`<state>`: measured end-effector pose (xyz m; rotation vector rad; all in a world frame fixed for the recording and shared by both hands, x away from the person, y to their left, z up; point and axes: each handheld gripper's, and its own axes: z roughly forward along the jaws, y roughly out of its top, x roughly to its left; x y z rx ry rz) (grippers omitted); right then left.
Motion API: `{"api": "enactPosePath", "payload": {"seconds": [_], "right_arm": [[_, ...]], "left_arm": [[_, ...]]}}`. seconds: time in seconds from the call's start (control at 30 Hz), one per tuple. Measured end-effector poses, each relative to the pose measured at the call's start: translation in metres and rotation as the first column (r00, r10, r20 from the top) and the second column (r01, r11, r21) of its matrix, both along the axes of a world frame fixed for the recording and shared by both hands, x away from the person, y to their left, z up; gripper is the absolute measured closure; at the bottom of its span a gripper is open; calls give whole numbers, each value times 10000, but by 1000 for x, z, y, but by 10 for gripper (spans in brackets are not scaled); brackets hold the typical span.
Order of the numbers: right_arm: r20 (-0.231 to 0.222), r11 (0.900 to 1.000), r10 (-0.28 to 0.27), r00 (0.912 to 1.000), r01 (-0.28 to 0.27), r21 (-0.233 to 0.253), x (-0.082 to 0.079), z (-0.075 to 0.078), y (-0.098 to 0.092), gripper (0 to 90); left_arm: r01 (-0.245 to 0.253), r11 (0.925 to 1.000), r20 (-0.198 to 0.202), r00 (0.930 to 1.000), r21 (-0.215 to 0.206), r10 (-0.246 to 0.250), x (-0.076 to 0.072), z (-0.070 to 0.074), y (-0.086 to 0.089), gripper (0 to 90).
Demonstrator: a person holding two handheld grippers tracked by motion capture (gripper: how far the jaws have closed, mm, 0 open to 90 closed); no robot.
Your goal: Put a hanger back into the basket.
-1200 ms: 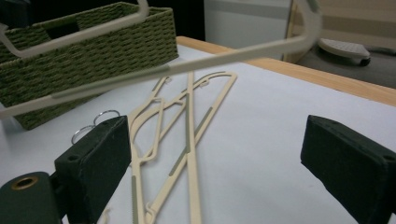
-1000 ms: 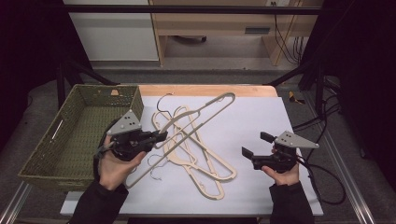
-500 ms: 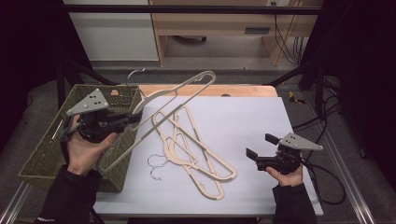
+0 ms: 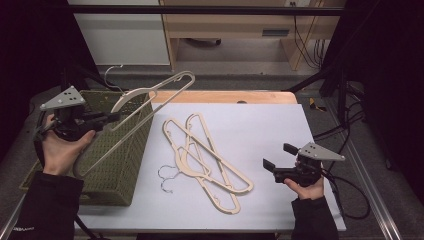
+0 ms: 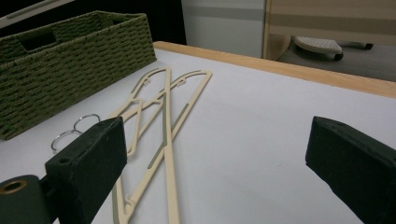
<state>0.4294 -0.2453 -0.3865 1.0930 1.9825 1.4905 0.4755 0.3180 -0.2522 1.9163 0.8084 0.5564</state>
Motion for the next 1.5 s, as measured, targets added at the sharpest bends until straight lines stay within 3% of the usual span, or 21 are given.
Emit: {"api": "enactPosePath", "payload": {"seconds": [0.2, 0.37, 0.5, 0.67, 0.9, 1.33, 1.4, 1.5], "right_arm": [[28, 10000, -13, 10000, 13, -7, 0, 0, -1, 56], [-3, 10000, -12, 10000, 12, 4, 0, 0, 0, 56], [14, 10000, 12, 10000, -13, 45, 0, 0, 0, 55], [75, 10000, -25, 10000, 24, 71, 0, 1, -1, 50], [183, 9999, 106, 9998, -108, 109, -1, 1, 0, 34], [257, 9999, 108, 9996, -110, 80, -2, 3, 0, 26], [238, 9999, 114, 9997, -115, 43, -2, 2, 0, 26], [230, 9999, 121, 9997, -122, 32, -2, 2, 0, 26]], "left_arm": [[-369, 9992, -82, 9993, 148, 370, 7, -7, 29, 865], [-668, 9978, -182, 9976, -5, 668, 9, -15, 52, 865], [-998, 9950, -335, 9944, -10, 997, 11, -22, 70, 865], [-1246, 9917, -506, 9907, 299, 1260, 12, -30, 89, 865], [-1646, 9863, -856, 9826, 115, 1650, 12, -45, 116, 865], [-1644, 9858, -1161, 9791, 336, 1673, 18, -62, 123, 865], [-1725, 9825, -1467, 9724, 706, 1813, 21, -70, 120, 865], [-1829, 9786, -1754, 9646, 940, 1971, 26, -83, 117, 865]]}}
